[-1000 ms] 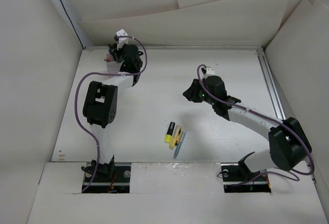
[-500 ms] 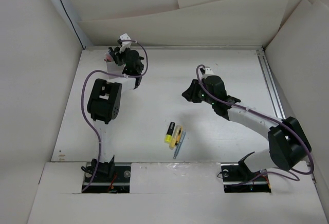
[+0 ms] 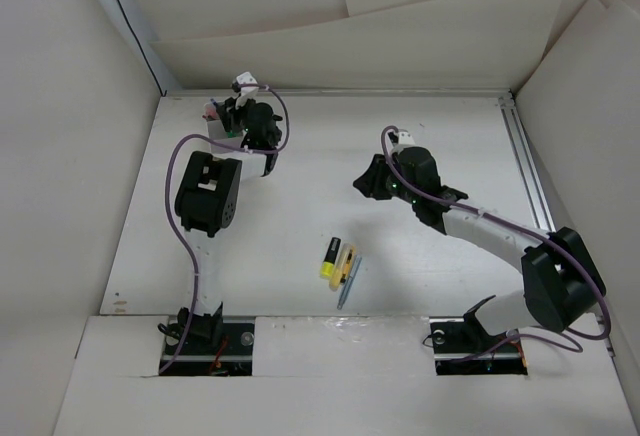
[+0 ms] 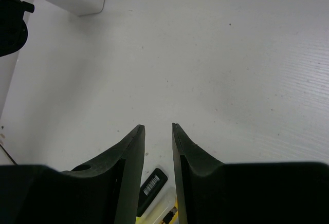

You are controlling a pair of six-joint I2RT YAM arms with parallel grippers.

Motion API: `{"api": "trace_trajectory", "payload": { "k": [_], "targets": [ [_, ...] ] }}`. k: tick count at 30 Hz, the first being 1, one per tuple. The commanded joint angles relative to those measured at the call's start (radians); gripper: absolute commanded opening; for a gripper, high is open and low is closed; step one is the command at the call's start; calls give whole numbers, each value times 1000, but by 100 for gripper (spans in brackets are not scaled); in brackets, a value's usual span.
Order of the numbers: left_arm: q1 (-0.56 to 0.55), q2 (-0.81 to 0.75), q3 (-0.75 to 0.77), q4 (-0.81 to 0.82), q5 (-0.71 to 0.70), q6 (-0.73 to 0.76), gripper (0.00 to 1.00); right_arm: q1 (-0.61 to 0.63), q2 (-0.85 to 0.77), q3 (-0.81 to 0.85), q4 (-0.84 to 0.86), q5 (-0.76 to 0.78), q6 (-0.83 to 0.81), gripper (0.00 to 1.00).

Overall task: Sort the stationery into containers
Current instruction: Place the pen in the storage box, then pick up the pen from the center of the board.

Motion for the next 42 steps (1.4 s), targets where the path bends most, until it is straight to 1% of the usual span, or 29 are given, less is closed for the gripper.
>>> {"api": "trace_trajectory", "payload": {
  "k": [1,5,7,11,13,15,16,18,19,20,21,23,24,25,26,27,28,29,30,31,33,34,35,38,39,40,41,42],
  "targets": [
    [3,-11,27,72,-20,8,19,14,-17,38,75,-10,-18,34],
    [3,-11,27,72,-20,8,24,14,-26,29,75,-10,-18,34],
    [3,-11,27,72,-20,8,29,14,-26,29,75,-19,-18,34],
    [3,-31,15,72,-29,8,32,14,-17,29,75,-30,-18,34],
    [3,-70,3,59,-29,-3,34,14,-17,29,75,-30,-18,34],
    [-11,-109,-6,24,-38,-29,35,23,-17,29,75,-30,-18,34],
    [-31,-155,-17,7,-38,-43,37,23,-17,29,75,-30,-18,34],
    [-45,-204,-17,-65,-9,-87,40,23,-26,29,84,-30,-18,34],
    [-60,-256,-17,-109,-9,-116,40,23,-26,29,84,-30,-18,34],
    [-60,-282,-3,-219,14,-150,42,23,-37,29,84,-30,-18,34],
    [-60,-310,10,-293,66,-246,43,23,-37,29,84,-30,-18,32],
    [-69,-385,55,-432,124,-351,43,23,-46,29,84,-30,-18,28],
    [-69,-408,70,-539,150,-394,43,23,-46,29,84,-30,-18,24],
    [-69,-429,81,-584,204,-425,43,23,-57,20,84,-21,-18,20],
    [-69,-469,108,-632,233,-493,43,23,-57,20,84,-9,-18,12],
    [-69,-486,124,-730,262,-532,44,23,-57,20,84,-9,-18,9],
    [-69,-503,136,-770,290,-561,43,23,-68,20,84,8,-18,5],
    [-69,-520,147,-815,377,-590,41,23,-68,20,84,17,-18,2],
    [-69,-543,174,-862,420,-656,39,23,-68,10,84,34,-6,0],
    [-78,-543,187,-940,456,-685,37,23,-77,10,72,45,-6,0],
    [-78,-571,205,-1011,599,-741,33,23,-89,10,57,93,3,0],
    [-78,-571,205,-1068,670,-802,31,23,-98,10,57,114,12,0],
    [-78,-584,205,-1085,797,-828,31,23,-99,10,41,160,13,0],
    [-78,-612,91,-1076,1021,-892,31,23,-120,10,11,197,22,0],
    [-78,-626,58,-1076,1150,-902,31,23,-120,10,11,206,31,0],
    [-78,-635,-4,-1076,1204,-911,31,23,-131,10,1,206,31,0],
    [-78,-644,-41,-1065,1293,-911,31,23,-140,10,1,217,31,0],
    [-78,-644,-78,-1065,1293,-911,31,23,-140,1,1,217,31,0]
  ]
}}
